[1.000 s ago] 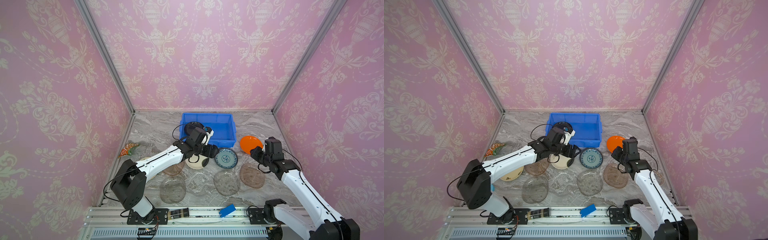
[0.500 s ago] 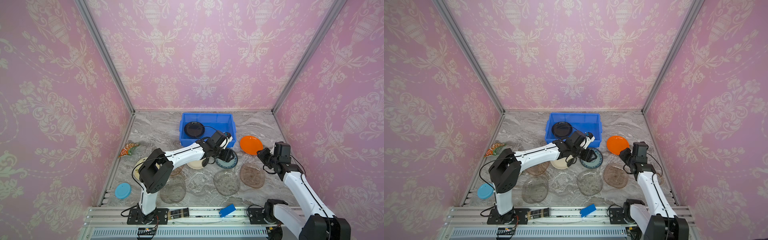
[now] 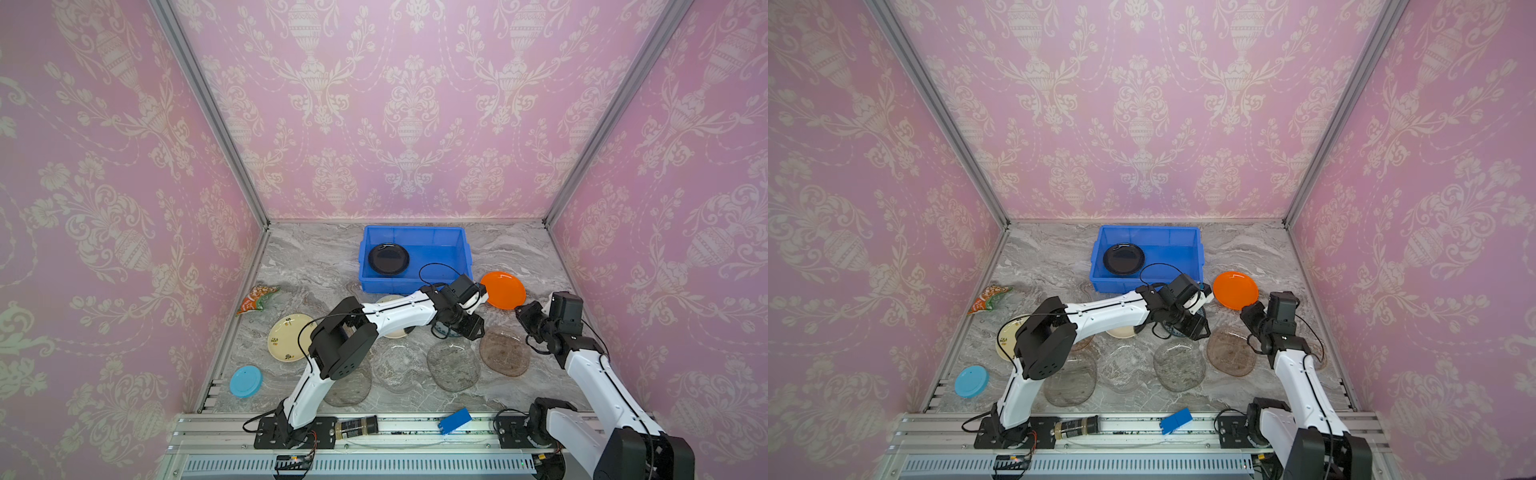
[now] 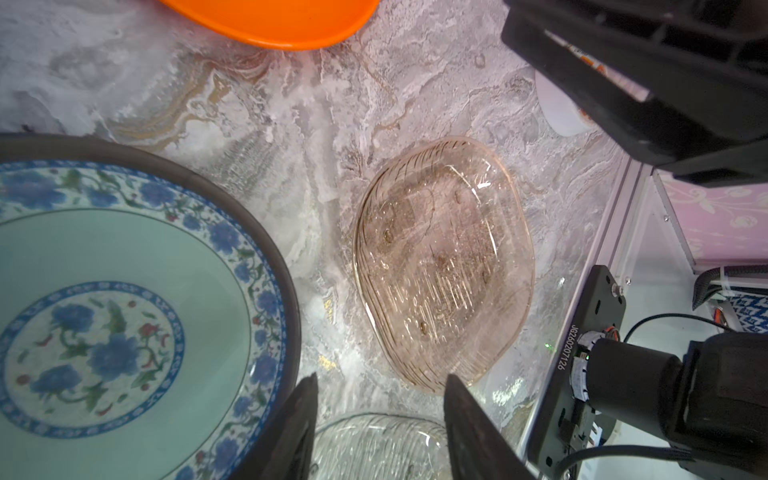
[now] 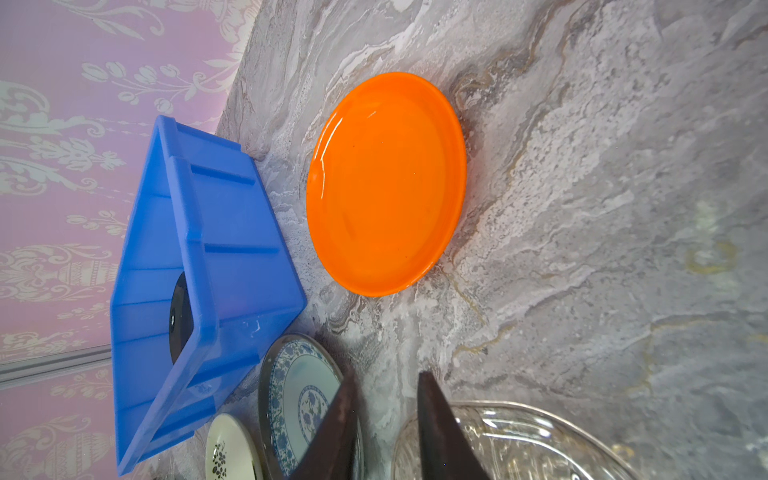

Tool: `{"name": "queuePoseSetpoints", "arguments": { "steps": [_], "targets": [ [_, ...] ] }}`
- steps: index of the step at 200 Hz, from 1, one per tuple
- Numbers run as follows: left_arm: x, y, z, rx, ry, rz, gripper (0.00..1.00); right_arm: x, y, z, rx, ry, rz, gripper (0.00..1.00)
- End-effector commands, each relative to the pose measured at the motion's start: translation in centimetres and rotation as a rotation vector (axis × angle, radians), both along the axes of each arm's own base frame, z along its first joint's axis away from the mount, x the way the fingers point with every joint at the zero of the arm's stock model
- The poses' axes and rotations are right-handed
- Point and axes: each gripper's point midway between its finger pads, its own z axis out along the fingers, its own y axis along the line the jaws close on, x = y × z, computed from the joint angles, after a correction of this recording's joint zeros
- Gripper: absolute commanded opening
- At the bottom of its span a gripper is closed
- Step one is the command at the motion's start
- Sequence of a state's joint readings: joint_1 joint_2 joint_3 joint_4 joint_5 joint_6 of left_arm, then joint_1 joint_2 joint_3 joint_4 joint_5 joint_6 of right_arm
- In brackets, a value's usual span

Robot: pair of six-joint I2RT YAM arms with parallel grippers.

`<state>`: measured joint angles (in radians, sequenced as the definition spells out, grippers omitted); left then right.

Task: Place the plates into the plastic bin on the countertop
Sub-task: 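Reach left gripper to the clear glass plate and grasp its rim, then lift the clear glass plate with the left gripper over the bin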

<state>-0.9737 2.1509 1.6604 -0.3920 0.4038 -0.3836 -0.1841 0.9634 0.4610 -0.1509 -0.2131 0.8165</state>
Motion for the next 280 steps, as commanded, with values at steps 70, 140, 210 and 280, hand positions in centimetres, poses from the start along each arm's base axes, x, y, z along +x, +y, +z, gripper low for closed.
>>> {"name": "queuePoseSetpoints", "arguments": {
  "steps": [70,140,210,280],
  "targets": [
    [-1.7,-1.5,-3.5,0.073,0.088,-0.095,0.45,-0.5,0.1,-0.6,0.020,-0.035,-0.007,0.24],
    [-2.1,-2.2,-5.0,0.114,0.115,-0.111,0.41,-0.9,0.3,-1.0,0.024,-0.041,-0.001,0.24],
    [-1.9,-2.6,-6.3,0.149,0.143,-0.106,0.26,-1.0,0.3,-0.7,0.011,-0.057,0.008,0.24],
    [-1.3,-3.8,-5.3,0.114,0.146,-0.120,0.17,-1.0,0.5,-0.1,0.006,-0.061,0.024,0.25]
  ]
}}
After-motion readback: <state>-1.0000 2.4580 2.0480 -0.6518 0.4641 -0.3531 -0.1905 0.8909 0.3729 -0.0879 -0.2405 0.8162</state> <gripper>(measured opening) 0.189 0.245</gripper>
